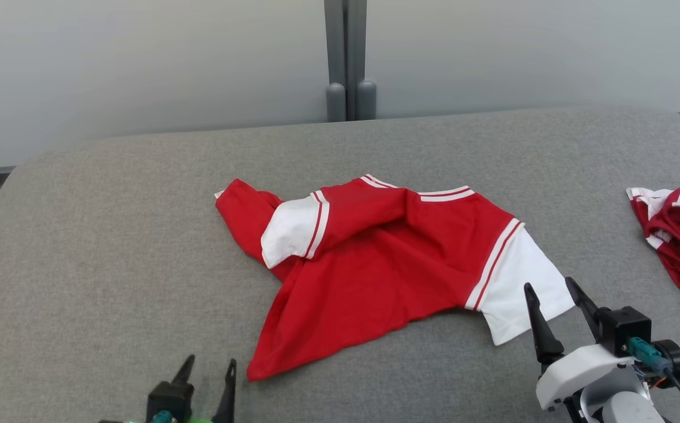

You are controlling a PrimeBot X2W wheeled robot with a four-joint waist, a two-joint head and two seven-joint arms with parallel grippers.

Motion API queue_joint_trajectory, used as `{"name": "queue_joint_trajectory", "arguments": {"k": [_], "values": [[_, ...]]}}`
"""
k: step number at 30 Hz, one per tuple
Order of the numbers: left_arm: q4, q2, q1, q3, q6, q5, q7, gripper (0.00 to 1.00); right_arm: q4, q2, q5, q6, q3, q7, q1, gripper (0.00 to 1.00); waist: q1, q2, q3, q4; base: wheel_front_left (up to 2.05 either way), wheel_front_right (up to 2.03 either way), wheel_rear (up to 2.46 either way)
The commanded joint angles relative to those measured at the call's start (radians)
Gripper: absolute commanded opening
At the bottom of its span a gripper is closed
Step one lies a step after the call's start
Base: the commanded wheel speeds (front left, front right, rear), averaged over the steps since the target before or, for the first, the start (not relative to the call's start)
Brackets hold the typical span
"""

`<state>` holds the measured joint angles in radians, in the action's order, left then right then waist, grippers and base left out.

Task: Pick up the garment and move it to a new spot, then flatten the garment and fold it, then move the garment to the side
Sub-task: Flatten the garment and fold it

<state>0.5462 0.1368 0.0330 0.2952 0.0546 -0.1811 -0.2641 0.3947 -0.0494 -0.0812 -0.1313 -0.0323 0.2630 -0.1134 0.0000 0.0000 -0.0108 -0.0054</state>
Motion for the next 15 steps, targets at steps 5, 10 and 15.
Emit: {"name": "queue_joint_trajectory", "arguments": {"k": [5, 10, 15], "values": [[-0.091, -0.029, 0.017, -0.110, -0.017, -0.007, 0.000, 1.00, -0.032, -0.004, 0.007, 0.001, -0.018, 0.002, -0.026, 1.00, 0.0000, 0.0000, 0.002, -0.006, 0.00, 0.00, 0.00], [-0.140, -0.064, 0.018, -0.162, 0.011, -0.005, 0.000, 1.00, -0.042, -0.003, 0.011, 0.001, -0.026, 0.002, -0.039, 1.00, 0.0000, 0.0000, 0.009, -0.015, 0.00, 0.00, 0.00], [-0.109, -0.081, 0.005, -0.138, 0.049, -0.019, 0.001, 1.00, -0.029, -0.003, 0.015, 0.001, -0.027, 0.002, -0.039, 1.00, 0.0000, 0.0000, 0.017, -0.021, 0.00, 0.00, 0.00]]}}
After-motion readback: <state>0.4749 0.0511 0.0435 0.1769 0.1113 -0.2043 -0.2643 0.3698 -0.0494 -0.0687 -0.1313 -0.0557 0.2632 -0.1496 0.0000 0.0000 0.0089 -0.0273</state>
